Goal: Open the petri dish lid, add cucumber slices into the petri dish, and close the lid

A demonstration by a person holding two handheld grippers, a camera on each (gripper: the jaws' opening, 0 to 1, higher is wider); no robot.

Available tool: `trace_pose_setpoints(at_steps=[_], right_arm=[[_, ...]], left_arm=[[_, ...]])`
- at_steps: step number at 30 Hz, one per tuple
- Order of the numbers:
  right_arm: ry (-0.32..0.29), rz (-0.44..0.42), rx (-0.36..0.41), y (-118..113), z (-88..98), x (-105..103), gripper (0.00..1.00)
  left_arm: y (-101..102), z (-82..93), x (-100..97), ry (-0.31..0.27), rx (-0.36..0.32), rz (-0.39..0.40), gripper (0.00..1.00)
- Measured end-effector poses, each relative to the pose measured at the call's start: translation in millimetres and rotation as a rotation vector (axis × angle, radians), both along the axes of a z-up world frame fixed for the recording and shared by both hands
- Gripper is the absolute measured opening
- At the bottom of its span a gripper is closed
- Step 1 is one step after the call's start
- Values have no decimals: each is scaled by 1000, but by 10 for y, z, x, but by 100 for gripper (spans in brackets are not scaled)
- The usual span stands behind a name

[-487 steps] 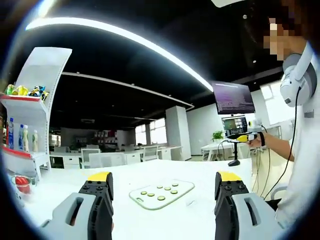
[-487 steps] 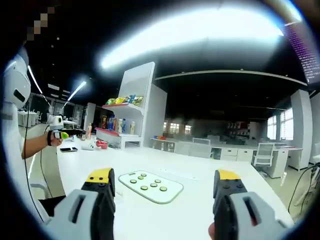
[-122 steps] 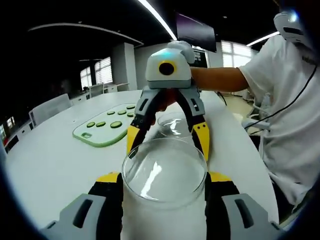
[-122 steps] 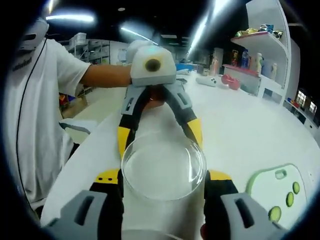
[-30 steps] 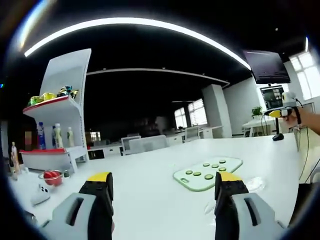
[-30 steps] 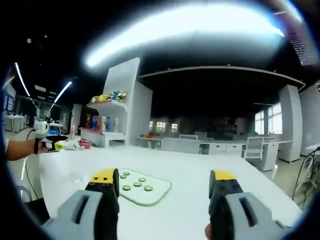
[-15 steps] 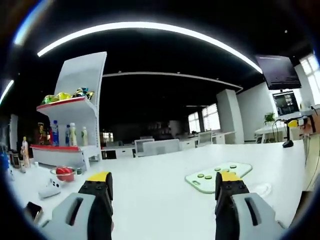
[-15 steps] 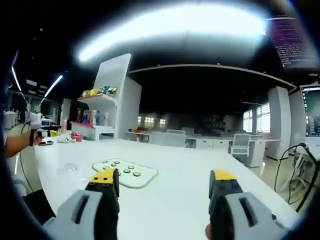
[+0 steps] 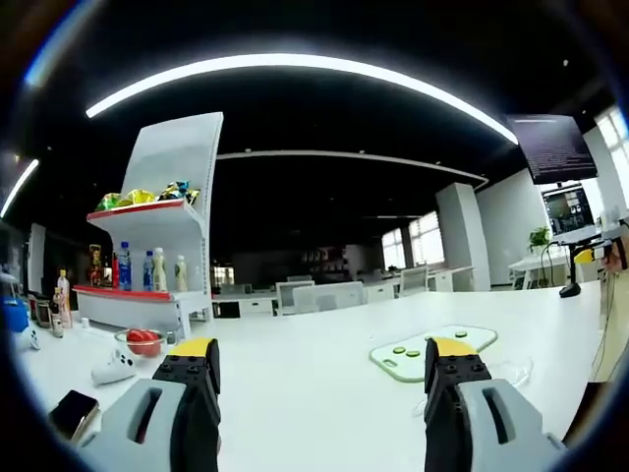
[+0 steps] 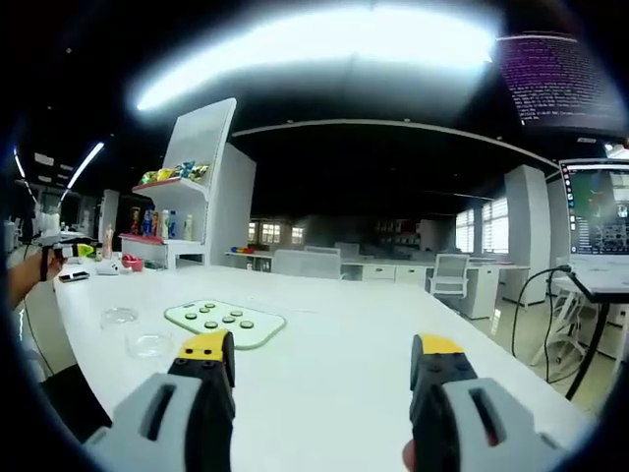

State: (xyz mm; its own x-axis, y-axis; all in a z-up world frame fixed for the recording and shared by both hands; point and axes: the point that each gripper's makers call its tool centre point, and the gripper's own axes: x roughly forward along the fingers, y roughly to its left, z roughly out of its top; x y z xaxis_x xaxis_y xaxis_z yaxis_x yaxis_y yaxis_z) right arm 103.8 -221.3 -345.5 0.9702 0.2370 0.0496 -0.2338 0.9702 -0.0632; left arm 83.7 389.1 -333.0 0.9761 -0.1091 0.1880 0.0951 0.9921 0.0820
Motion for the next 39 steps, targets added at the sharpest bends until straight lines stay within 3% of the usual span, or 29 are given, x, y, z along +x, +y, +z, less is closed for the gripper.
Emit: trace_pose_setpoints(at_steps=[14, 22, 30, 39], right_arm=[[-2, 5, 26, -8, 49, 50, 71], [8, 53, 54, 51, 362, 230, 70], [28, 87, -38, 144, 609, 554, 69], [28, 131, -61, 374, 771, 739, 68]], left_arm=[[9, -4, -162, -2, -11, 24, 85], [-138, -104, -254, 30, 13, -19, 85], [-245, -258, -305, 91, 11, -72, 85], [-405, -243, -352, 81, 34, -105, 84]])
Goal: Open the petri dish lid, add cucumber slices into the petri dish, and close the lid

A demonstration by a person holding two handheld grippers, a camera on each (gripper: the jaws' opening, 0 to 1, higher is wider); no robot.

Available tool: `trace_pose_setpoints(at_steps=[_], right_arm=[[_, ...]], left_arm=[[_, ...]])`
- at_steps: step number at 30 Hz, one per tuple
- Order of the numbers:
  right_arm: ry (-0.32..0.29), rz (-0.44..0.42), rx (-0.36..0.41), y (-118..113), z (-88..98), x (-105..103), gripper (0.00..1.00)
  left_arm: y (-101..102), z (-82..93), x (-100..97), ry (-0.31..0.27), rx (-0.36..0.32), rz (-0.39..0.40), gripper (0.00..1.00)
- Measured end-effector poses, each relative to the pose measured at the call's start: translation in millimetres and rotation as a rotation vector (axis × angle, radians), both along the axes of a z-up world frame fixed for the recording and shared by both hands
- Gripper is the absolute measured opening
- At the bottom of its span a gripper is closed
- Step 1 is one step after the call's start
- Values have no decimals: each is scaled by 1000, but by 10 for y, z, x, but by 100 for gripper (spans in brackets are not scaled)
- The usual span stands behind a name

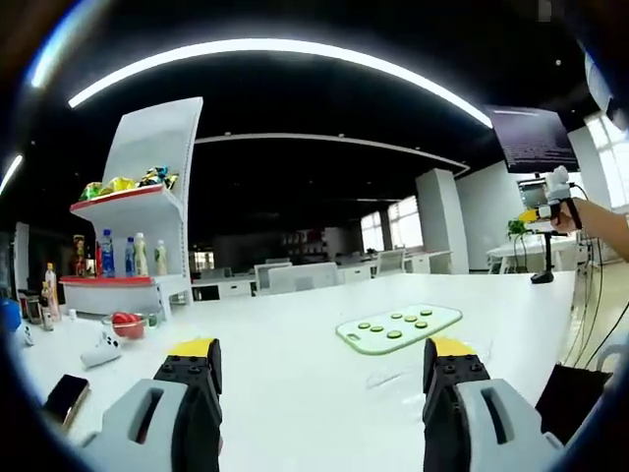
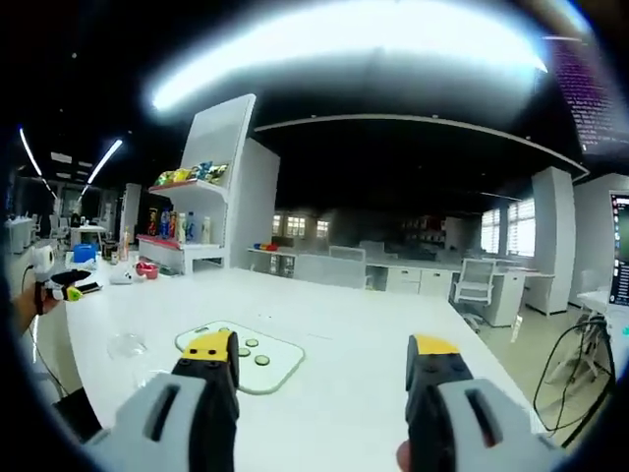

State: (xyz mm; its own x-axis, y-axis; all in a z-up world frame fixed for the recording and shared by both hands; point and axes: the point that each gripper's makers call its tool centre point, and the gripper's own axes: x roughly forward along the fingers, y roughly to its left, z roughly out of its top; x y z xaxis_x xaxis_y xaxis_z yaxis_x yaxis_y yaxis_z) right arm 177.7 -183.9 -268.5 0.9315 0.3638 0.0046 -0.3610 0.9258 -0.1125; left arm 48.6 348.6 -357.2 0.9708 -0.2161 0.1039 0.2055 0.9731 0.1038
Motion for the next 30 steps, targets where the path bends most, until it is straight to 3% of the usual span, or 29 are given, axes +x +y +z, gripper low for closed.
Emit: trace_pose_setpoints(at_steps=[10, 21, 30], right_arm=[[-22, 95, -71, 420, 313, 134, 67], [-24, 90, -70, 576, 372, 189, 67], [35, 153, -122, 893, 257, 395, 67]], left_arm=[[-106, 81, -96, -21, 17, -30, 84], [-188, 128, -134, -47, 17, -84, 83], [-228, 19, -38, 9, 4, -120, 83]])
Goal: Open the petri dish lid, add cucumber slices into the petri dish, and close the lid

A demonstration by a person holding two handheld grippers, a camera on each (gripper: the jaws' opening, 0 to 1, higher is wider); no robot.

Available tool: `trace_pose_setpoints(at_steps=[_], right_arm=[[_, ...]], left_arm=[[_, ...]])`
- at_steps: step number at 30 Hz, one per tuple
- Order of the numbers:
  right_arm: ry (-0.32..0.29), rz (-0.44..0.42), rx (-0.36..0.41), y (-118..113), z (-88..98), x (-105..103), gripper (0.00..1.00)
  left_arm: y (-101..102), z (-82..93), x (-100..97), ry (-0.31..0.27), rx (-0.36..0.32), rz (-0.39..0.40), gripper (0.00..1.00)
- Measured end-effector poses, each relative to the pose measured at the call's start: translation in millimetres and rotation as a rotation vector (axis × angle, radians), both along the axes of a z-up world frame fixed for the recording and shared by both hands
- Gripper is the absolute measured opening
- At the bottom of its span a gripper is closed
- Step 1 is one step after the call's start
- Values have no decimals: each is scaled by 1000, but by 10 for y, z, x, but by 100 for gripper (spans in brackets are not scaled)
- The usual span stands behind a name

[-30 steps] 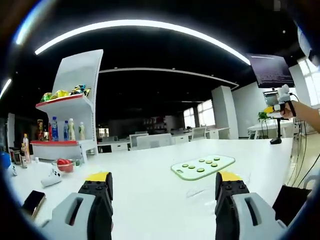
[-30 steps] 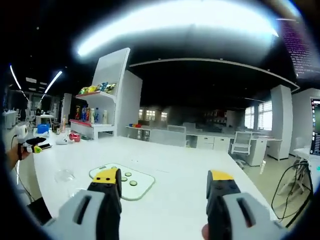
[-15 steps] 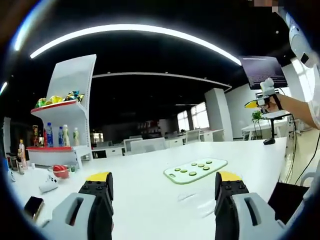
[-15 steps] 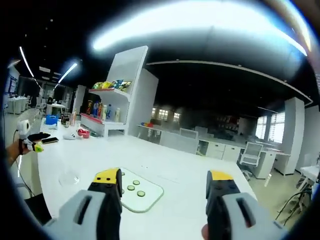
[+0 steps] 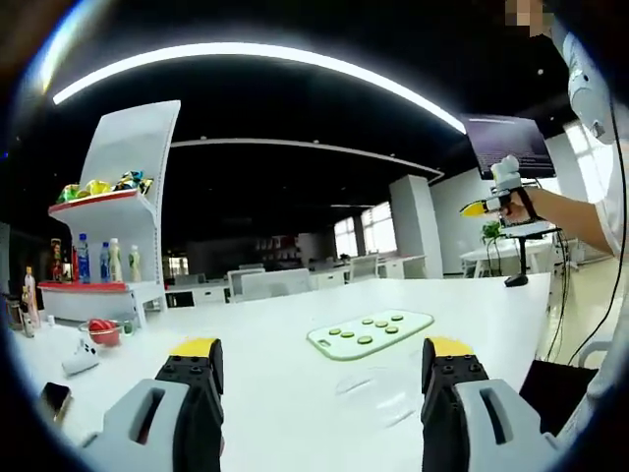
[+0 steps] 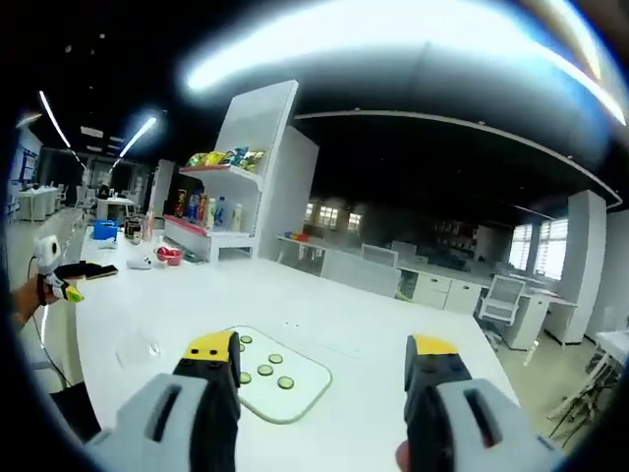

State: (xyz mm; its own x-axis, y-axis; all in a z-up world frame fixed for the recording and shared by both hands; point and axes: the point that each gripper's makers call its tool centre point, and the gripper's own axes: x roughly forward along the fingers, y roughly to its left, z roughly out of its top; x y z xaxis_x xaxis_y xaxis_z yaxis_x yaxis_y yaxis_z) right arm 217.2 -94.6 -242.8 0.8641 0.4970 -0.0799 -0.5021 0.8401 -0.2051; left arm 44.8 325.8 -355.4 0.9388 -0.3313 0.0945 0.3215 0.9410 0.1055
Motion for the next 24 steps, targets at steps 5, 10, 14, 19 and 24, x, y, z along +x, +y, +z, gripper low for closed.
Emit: trace_pose_setpoints(at_steps=[5, 10, 14, 19, 24], right_arm=[[34, 48, -36, 258, -121, 121, 66], [47, 82, -49, 432, -157, 230, 66], [60, 97, -48, 494, -193, 315, 65], [108, 115, -86, 592, -377, 481, 64], [157, 139, -132, 746, -600, 623, 63]], left_arm=[[-79, -5, 31, 15, 12, -21, 83], [-184, 9, 10, 17, 28, -37, 83], [-206, 60, -32, 6, 34, -38, 83], [-243, 67, -73, 6, 36, -44, 83], [-257, 0, -103, 24, 63, -47, 83]])
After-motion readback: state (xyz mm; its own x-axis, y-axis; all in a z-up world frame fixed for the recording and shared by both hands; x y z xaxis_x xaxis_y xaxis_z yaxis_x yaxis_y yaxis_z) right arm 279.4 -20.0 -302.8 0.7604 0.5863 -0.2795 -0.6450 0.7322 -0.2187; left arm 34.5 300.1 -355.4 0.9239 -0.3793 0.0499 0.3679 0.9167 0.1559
